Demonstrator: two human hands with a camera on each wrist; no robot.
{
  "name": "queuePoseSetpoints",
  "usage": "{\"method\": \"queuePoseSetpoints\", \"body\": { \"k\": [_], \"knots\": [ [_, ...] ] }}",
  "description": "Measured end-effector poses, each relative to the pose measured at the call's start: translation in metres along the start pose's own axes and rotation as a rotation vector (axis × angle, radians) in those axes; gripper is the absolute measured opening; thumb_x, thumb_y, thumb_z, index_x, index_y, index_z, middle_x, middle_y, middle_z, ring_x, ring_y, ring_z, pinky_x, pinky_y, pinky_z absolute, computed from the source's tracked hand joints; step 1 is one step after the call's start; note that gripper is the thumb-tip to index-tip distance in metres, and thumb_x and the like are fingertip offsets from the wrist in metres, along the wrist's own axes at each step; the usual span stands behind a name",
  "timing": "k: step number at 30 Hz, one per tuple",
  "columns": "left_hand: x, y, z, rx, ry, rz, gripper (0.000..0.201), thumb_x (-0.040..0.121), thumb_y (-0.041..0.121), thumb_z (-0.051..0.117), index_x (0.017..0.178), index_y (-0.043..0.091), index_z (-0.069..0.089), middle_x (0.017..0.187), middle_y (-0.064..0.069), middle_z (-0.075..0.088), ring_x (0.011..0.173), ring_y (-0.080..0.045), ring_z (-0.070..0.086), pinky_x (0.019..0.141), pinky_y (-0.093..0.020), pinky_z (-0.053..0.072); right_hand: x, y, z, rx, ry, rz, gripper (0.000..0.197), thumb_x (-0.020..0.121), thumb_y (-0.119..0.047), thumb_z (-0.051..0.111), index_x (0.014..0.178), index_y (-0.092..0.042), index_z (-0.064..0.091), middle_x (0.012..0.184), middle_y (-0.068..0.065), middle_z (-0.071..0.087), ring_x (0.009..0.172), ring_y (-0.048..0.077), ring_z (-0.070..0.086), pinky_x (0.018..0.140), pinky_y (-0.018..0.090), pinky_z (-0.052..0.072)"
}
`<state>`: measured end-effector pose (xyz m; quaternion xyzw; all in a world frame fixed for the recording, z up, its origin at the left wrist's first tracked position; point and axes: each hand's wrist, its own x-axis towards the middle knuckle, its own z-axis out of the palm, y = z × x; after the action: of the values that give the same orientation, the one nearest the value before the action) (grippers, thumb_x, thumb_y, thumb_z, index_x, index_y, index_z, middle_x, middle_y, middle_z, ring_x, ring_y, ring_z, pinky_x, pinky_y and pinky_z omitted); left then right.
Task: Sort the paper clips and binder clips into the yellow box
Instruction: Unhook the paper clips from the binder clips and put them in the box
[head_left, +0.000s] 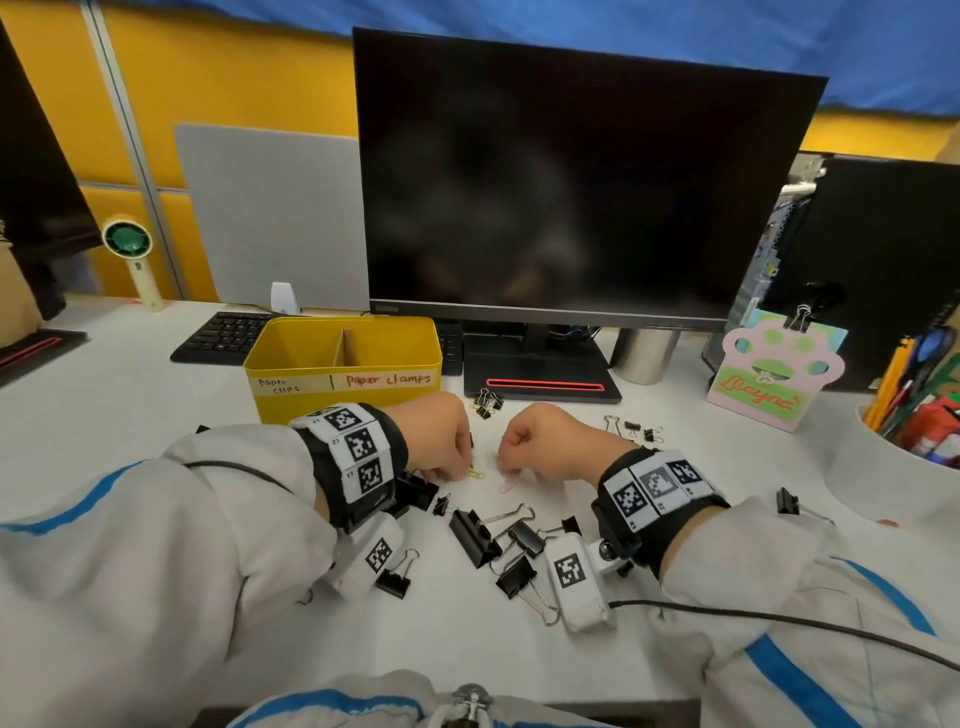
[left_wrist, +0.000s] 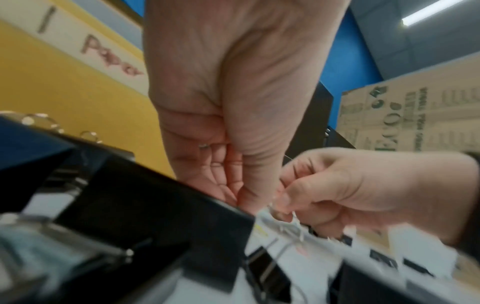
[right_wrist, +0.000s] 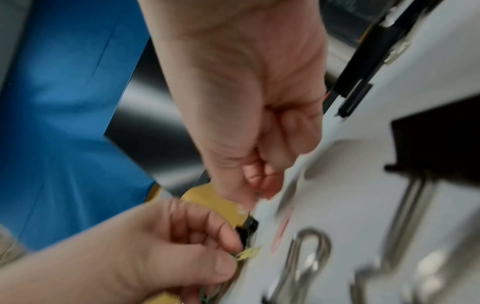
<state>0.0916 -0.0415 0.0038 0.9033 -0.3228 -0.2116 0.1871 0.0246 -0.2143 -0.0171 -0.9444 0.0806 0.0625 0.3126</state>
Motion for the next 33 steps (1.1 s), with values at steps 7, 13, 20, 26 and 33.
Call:
{"method": "queuePoseSetpoints", "body": {
  "k": [7,13,20,26,33],
  "knots": [
    [-0.003,-0.013,-0.022,-1.07,0.052,-0.065,0.021,0.092,0.016,0.069,0.111,0.007,0.066,0.089,-0.007,0.062,0.082,-0.017,0.065,0.079,-0.034,0.06,-0.009,0.012,-0.016,1.487,-0.072,0.127,0.005,0.084,-0.013,0.044,0.079,-0.013,0.046,0.073,0.006,0.051,0.051,0.011,0.03,0.037,0.019,0.025],
    [-0.01,-0.01,-0.025,-1.75,0.038,-0.095,0.038,0.088,0.001,0.033,0.117,0.001,0.057,0.073,-0.009,0.047,0.073,-0.022,0.061,0.074,-0.042,0.061,-0.007,0.011,-0.017,1.575,-0.049,0.103,0.03,0.086,-0.034,0.049,0.08,-0.007,0.061,0.074,0.007,0.056,0.056,0.015,0.045,0.042,0.02,0.028],
    [-0.008,-0.008,-0.025,-1.9,0.011,-0.226,0.026,0.09,0.028,0.057,0.074,0.014,0.042,0.063,0.006,0.031,0.053,-0.008,0.036,0.04,-0.016,0.042,-0.012,-0.002,-0.012,0.152,-0.077,0.085,0.022,0.065,-0.026,0.092,0.083,-0.02,0.081,0.09,-0.004,0.071,0.078,0.009,0.057,0.064,0.022,0.041],
    [-0.006,-0.008,-0.016,-0.272,0.25,-0.103,0.03,0.077,0.043,0.082,0.087,0.017,0.069,0.08,0.008,0.063,0.073,-0.009,0.056,0.06,-0.024,0.042,-0.004,-0.002,-0.007,0.021,-0.134,0.034,0.018,0.064,-0.019,0.093,0.079,-0.023,0.082,0.08,-0.005,0.077,0.09,0.015,0.069,0.088,0.031,0.055],
    [-0.005,-0.008,-0.012,0.381,0.077,0.0,0.028,0.07,0.044,0.087,0.087,0.022,0.081,0.086,0.008,0.075,0.082,-0.012,0.069,0.074,-0.031,0.06,0.001,-0.004,-0.005,-0.039,-0.102,0.013,0.007,0.089,-0.022,0.072,0.088,-0.015,0.074,0.091,-0.002,0.071,0.08,0.014,0.064,0.07,0.029,0.055]
  ]
}}
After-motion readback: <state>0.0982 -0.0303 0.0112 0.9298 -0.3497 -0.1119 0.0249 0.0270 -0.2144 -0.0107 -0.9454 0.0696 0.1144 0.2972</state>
